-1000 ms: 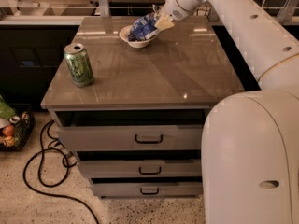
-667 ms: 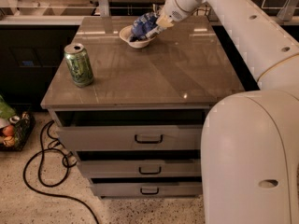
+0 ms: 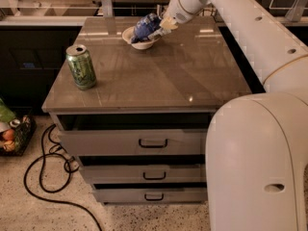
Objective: Pick blue chip bag from paper bowl and place on counter
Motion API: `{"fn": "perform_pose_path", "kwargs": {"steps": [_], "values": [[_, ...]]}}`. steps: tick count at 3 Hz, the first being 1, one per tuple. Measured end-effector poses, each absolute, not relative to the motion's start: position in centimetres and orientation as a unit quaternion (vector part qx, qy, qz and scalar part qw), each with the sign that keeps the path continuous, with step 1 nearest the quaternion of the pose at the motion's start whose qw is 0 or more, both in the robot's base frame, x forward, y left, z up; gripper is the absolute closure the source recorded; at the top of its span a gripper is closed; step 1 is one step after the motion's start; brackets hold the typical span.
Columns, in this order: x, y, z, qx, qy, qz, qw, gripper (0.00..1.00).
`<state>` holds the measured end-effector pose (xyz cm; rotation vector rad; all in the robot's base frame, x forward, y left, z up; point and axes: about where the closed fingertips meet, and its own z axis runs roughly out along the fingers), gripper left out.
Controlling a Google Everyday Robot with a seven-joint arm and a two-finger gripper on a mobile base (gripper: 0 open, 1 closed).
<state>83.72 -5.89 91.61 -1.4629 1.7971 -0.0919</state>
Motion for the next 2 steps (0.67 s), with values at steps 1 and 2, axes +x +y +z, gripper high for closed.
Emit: {"fn": "perform_pose_path", "kwargs": {"steps": [1,2], "values": [[83.8,-6.0,92.4,-0.584,0.709,-0.049,0.392,1.00],[83.8,-7.5,95.0,-0.583,0.708,-0.078,0.391,1.00]]}}
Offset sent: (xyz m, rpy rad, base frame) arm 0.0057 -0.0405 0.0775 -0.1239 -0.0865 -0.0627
